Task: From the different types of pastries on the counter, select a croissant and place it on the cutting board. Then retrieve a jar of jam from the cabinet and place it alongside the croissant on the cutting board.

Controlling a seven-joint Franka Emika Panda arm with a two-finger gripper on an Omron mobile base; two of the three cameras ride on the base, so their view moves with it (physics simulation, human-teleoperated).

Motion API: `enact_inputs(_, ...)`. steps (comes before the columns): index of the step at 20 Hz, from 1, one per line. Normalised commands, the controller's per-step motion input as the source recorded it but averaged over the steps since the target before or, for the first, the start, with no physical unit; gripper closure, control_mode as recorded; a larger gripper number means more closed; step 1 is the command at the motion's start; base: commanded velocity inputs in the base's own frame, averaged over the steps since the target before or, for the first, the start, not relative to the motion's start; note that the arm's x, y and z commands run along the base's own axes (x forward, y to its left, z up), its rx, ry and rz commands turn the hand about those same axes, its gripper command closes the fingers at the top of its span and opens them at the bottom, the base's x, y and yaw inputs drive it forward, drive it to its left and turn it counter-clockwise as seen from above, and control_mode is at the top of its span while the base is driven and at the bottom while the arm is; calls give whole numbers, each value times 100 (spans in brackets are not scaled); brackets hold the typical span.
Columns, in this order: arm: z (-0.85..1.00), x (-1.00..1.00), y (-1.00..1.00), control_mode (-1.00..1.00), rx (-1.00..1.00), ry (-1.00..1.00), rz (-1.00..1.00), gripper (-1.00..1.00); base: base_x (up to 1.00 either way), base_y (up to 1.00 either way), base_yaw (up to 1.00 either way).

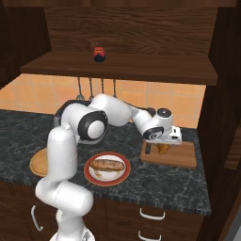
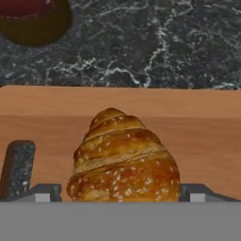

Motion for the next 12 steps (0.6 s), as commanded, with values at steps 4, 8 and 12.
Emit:
enact_inputs(4,0,0,0,-100,0,0,0,-100,0,0,0)
enact_inputs(8,83,-9,3,-100,0,-3,0,-100,0,0,0)
enact_inputs(12,88,-35,43,-100,-6,-15,0,-100,0,0,0)
